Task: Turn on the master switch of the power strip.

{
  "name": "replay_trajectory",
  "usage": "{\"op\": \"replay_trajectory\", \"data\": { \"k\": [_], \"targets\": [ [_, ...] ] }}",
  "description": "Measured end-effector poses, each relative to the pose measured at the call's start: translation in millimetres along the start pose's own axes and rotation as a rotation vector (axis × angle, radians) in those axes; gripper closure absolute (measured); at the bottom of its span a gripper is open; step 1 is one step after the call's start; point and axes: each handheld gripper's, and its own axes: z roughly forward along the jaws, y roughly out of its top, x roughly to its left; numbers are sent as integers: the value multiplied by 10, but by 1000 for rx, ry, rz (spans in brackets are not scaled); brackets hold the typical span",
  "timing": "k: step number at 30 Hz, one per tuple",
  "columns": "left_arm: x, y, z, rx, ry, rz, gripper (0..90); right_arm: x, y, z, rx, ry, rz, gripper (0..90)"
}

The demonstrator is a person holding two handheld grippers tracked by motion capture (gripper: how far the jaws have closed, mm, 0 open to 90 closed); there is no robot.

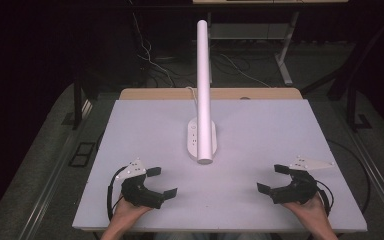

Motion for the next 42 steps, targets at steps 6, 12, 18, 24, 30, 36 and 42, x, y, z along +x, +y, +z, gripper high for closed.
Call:
{"op": "replay_trajectory", "data": {
  "k": [6, 12, 18, 24, 30, 36, 42],
  "targets": [
    [-5, 0, -3, 5, 2, 0, 0, 5, -11, 5, 5, 12, -3, 2],
    [-8, -1, -4, 9, 6, 2, 0, 25, -16, 11, 16, 21, 1, 2],
    [-4, -3, -4, 13, 4, -2, 0, 33, -22, 9, 14, 31, -4, 2],
    [-15, 7, 7, 24, -9, -8, 0, 42, -25, 2, 20, 37, -1, 2],
    [-15, 25, 2, 39, -13, -1, 0, 52, -31, 9, 32, 41, -13, 2],
    [-3, 66, -28, 41, -17, -11, 0, 58, -34, 8, 35, 45, -15, 2],
    [15, 105, -55, 42, -17, -20, 0, 63, -36, 22, 42, 49, -22, 2]
  ]
}}
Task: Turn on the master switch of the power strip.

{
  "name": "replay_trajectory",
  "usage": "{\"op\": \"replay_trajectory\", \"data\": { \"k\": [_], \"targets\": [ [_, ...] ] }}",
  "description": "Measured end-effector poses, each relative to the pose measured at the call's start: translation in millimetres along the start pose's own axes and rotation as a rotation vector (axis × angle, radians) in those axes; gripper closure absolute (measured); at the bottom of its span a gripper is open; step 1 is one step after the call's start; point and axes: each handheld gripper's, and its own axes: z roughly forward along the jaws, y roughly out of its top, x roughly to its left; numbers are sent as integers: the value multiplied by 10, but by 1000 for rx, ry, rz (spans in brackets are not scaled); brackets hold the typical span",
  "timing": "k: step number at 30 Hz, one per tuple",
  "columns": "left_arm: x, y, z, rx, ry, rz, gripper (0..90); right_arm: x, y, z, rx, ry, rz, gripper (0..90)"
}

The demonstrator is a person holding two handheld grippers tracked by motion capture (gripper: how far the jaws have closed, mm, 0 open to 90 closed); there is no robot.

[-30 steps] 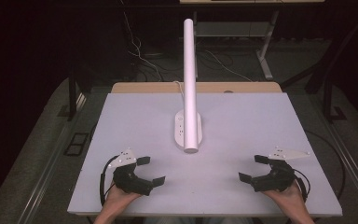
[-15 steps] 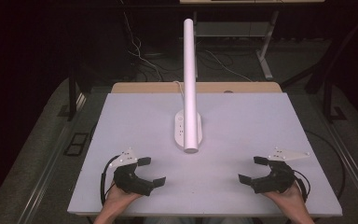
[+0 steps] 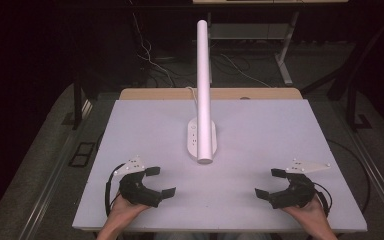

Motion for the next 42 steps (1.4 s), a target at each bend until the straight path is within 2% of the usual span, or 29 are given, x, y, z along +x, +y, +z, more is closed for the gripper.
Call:
{"op": "replay_trajectory", "data": {
  "k": [14, 19, 22, 42],
  "targets": [
    [41, 172, -15, 23, 7, 20, 0, 4, -3, 12, 1, -5, -6, 2],
    [68, 240, 2, 28, -9, 17, 0, 1, -5, 14, 5, -6, -5, 2],
    [90, 285, 14, 36, -6, 19, 0, -2, -8, 15, 6, -9, 8, 2],
    [205, 544, 64, 68, 5, 33, 0, -18, -16, -7, -1, -14, 18, 2]
  ]
}}
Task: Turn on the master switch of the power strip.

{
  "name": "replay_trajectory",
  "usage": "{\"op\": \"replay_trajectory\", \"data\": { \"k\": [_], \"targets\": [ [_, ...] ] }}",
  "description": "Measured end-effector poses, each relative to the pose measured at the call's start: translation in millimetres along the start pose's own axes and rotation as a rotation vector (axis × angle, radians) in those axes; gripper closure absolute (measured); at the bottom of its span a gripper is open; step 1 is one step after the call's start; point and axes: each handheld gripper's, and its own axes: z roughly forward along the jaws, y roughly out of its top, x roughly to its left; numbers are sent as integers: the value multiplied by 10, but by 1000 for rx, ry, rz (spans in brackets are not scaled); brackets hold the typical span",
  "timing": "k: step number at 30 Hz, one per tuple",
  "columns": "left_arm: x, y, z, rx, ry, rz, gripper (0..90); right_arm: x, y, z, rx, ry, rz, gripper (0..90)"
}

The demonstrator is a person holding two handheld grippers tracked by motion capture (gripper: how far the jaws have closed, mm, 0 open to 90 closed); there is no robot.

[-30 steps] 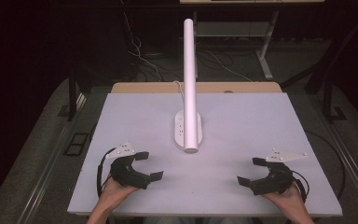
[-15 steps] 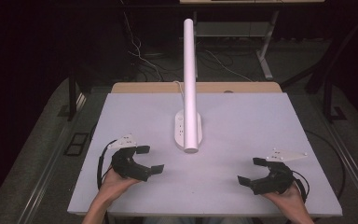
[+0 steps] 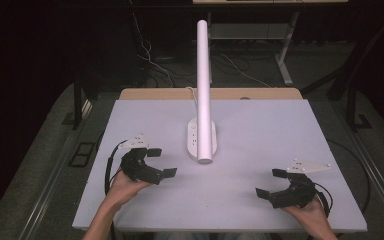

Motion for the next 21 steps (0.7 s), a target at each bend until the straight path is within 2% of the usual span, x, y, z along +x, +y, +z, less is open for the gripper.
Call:
{"op": "replay_trajectory", "data": {
  "k": [21],
  "targets": [
    [116, 276, 83, 35, -1, 23, 0, -6, -2, -14, -13, -9, -1, 2]
  ]
}}
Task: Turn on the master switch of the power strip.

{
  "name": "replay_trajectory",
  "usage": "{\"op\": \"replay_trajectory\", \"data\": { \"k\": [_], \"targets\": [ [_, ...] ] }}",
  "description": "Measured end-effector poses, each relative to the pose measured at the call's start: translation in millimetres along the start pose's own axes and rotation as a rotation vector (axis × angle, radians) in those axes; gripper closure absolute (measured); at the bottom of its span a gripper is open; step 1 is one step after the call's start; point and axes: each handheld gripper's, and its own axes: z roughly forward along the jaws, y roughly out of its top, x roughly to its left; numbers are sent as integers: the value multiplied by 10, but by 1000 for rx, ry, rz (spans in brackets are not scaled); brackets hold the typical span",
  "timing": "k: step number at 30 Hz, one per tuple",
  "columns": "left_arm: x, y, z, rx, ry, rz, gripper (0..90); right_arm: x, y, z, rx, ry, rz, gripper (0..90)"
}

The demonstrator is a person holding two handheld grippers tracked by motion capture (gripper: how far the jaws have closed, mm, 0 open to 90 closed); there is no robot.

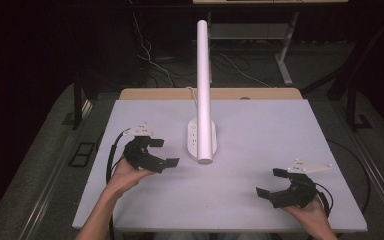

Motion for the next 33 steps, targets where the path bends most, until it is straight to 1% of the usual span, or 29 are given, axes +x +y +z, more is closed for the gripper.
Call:
{"op": "replay_trajectory", "data": {
  "k": [4, 7, 15, 17, 19, 21, 23, 28, 33],
  "targets": [
    [23, 52, 26, 14, 6, 5, 0, -7, -1, -7, 1, -1, 3, 2],
    [42, 112, 26, 26, 13, 19, 0, -5, -2, -7, -1, -3, 3, 2],
    [103, 257, 7, 29, 30, 30, 3, -8, -5, -10, 1, 0, 6, 2],
    [125, 290, 5, 39, 30, 37, 4, -7, -7, -10, 1, 0, 7, 2],
    [140, 312, 17, 39, 32, 37, 4, -7, -8, -8, 1, 0, 3, 2],
    [159, 332, 27, 51, 35, 47, 5, -6, -7, -7, 3, -2, 2, 2],
    [172, 351, 41, 56, 35, 42, 6, -9, -7, -6, 2, -1, 1, 2],
    [223, 413, 71, 70, 41, 59, 8, -16, -10, -7, 3, -1, -3, 2],
    [261, 479, 106, 77, 46, 61, 9, -21, -13, -6, 4, -3, -3, 2]
  ]
}}
